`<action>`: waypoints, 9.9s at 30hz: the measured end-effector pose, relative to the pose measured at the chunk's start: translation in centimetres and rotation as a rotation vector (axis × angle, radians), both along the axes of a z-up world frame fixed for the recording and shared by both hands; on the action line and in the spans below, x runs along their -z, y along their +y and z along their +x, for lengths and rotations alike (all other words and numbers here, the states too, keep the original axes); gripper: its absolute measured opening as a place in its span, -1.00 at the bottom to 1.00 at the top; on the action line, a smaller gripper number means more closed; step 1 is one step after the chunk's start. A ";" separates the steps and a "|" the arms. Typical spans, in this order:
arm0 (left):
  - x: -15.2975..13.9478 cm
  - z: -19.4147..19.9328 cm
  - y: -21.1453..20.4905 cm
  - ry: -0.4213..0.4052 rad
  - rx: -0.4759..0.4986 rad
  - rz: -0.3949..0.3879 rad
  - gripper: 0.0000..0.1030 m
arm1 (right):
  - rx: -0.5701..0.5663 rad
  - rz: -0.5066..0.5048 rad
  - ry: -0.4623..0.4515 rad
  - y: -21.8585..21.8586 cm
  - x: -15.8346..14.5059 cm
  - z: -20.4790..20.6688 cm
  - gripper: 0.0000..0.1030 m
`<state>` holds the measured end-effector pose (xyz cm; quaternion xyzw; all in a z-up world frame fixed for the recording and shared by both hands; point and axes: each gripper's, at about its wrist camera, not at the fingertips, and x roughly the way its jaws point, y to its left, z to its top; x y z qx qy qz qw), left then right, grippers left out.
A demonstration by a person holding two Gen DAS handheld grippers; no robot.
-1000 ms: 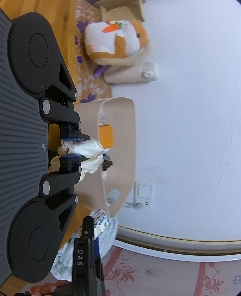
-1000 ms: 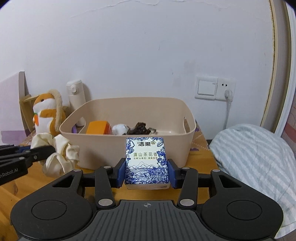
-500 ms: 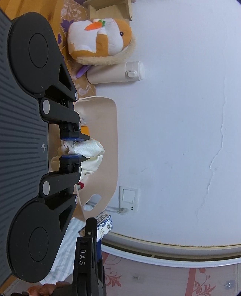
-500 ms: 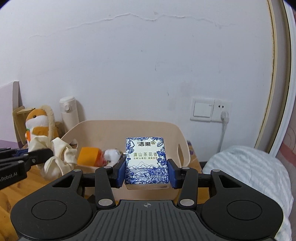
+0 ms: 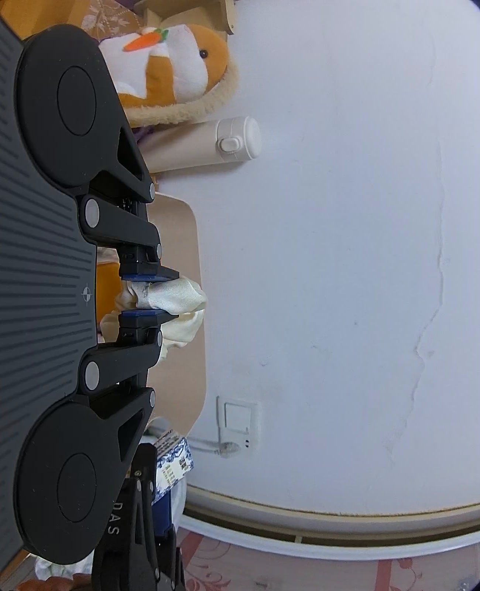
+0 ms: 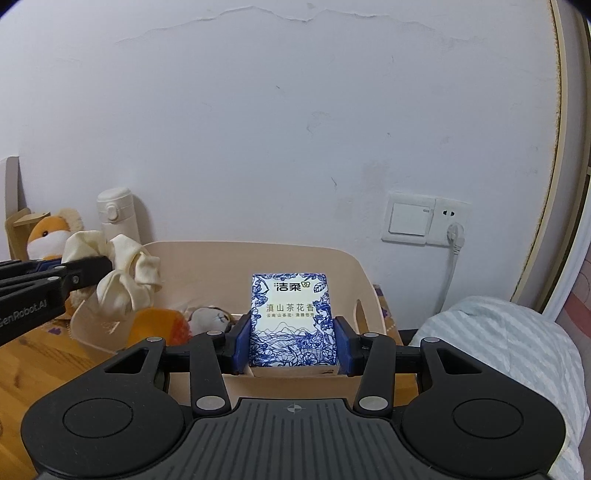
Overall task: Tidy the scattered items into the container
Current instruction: 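Carry the cream scrunchie and tissue pack into the basket and release both, then move left gripper to the black cube while right moves to the fuzzy ring toy, then grasp the black cube with left gripper while right grasps the brown fuzzy ring toy, then carry the black cube and ring toy into the basket and open both grippers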
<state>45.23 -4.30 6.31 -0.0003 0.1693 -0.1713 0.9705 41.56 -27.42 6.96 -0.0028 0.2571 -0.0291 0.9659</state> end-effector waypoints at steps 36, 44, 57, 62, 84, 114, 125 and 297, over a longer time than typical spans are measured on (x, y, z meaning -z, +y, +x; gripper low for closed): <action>4.5 4.2 -0.2 0.109 -0.123 0.140 -0.05 | 0.034 -0.039 0.111 -1.0 4.5 4.9 0.06; 4.0 2.0 -0.7 0.047 -0.077 0.153 0.54 | 0.033 -0.034 0.067 -1.3 3.6 2.8 0.41; 3.4 -1.7 1.6 -0.033 -0.136 0.152 0.63 | -0.072 -0.012 -0.042 -0.5 2.6 -5.7 0.69; 4.1 -3.6 2.9 -0.028 -0.142 0.157 0.64 | -0.126 0.002 -0.005 1.0 3.9 -7.7 0.75; 9.4 -6.9 2.9 0.116 -0.033 0.193 0.64 | -0.165 -0.078 0.198 4.9 10.9 -7.9 0.75; 9.8 -6.8 2.9 0.121 -0.048 0.155 0.64 | -0.108 -0.114 0.233 4.6 11.5 -6.2 0.77; 10.0 -7.0 0.5 0.104 -0.051 0.133 0.64 | -0.017 -0.024 0.230 -1.0 11.1 -6.7 0.71; 2.7 4.8 -3.4 0.074 -0.158 0.192 0.65 | -0.003 0.074 0.022 -4.2 2.5 3.8 0.60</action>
